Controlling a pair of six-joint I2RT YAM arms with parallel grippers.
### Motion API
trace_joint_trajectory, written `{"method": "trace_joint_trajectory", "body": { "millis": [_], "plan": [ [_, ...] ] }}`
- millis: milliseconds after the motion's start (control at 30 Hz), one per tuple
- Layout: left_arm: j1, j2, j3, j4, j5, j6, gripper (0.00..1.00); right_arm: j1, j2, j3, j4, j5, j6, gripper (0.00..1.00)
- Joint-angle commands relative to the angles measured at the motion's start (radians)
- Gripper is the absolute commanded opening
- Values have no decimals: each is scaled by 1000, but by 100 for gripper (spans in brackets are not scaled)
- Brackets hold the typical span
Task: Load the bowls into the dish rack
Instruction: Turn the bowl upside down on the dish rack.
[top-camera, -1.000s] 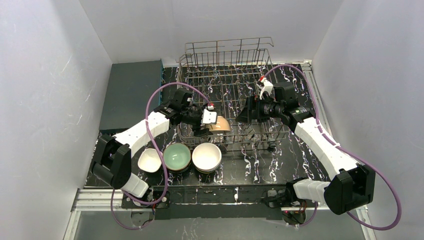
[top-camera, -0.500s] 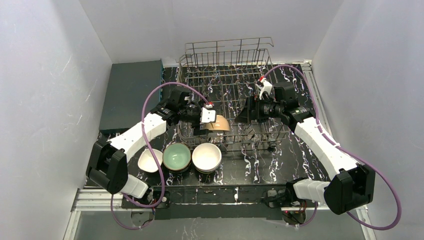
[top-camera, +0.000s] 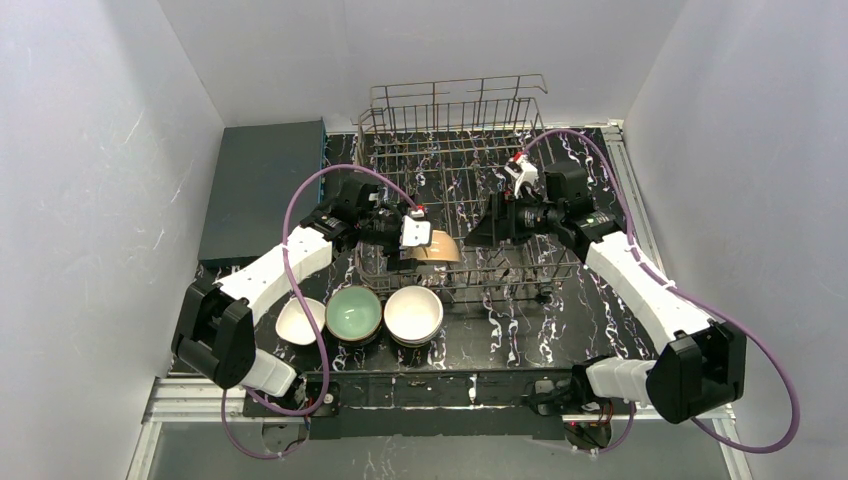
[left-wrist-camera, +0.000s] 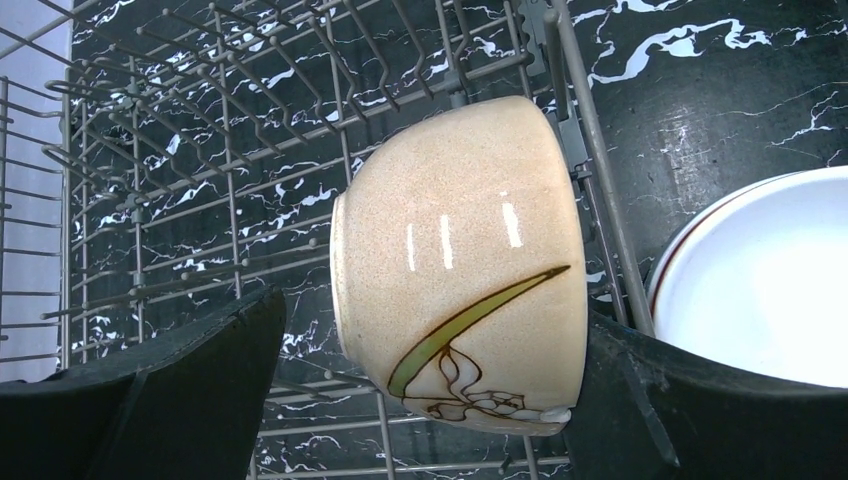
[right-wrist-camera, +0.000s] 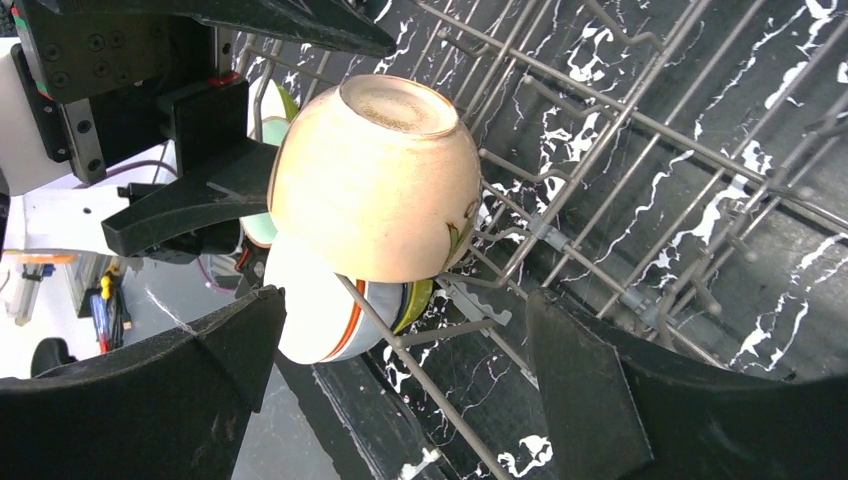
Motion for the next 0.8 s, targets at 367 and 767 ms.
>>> {"method": "trace_joint_trajectory", "body": {
  "millis": [367,767],
  "plan": [
    [-49,3,29,-137,-8,43,93,194,112,78,18,257,10,96],
    [-55,-32,29,-137,37,39,94,236,218,117,-42,421,15,82]
  ]
}}
